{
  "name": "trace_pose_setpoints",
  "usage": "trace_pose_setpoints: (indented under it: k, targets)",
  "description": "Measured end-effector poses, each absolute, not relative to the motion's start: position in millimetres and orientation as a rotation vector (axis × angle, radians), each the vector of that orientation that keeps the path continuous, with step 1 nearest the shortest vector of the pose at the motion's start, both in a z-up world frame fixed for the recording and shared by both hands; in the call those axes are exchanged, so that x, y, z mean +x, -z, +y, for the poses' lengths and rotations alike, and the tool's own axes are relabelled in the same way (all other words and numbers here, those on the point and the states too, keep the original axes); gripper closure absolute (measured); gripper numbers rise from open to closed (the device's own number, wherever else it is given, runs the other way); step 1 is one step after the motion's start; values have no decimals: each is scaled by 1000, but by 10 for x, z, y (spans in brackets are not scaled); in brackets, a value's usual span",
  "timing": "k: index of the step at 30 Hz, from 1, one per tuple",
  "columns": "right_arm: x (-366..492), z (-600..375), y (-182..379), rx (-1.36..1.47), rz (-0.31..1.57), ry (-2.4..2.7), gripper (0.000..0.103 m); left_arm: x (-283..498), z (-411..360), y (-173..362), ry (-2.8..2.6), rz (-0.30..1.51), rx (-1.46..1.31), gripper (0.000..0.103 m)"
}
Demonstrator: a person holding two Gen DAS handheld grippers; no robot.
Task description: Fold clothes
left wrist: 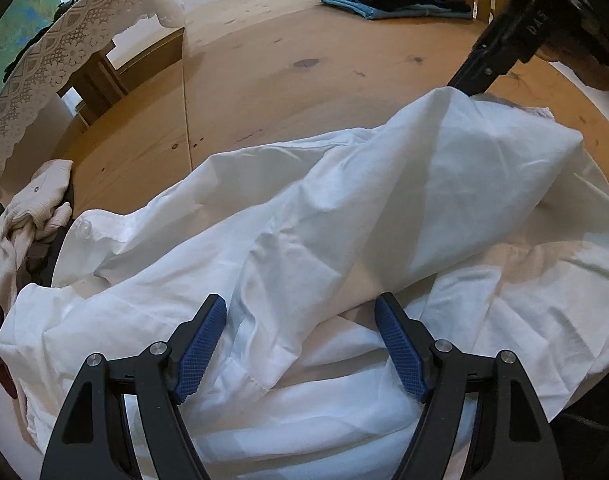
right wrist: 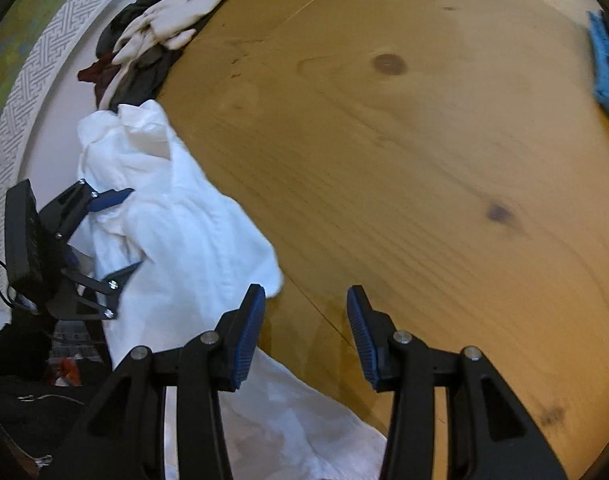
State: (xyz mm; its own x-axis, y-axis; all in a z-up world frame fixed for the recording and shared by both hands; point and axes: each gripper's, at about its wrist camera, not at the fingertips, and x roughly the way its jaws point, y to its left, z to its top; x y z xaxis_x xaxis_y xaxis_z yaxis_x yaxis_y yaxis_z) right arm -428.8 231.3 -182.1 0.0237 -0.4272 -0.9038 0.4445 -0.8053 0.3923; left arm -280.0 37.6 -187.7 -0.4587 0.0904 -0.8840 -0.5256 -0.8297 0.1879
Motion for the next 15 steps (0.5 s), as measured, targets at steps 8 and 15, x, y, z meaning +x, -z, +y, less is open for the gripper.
trace_pose_setpoints:
  k: [8,15]
  targets:
    - [-4362,2455,1864,1786,-217,1720,61,-2779,339,1873,-2324,626,-1349,27]
    - [-4349,2355,1958,1836,-208,1642,61,-2765,369,1888,-2332,627,-1341,27]
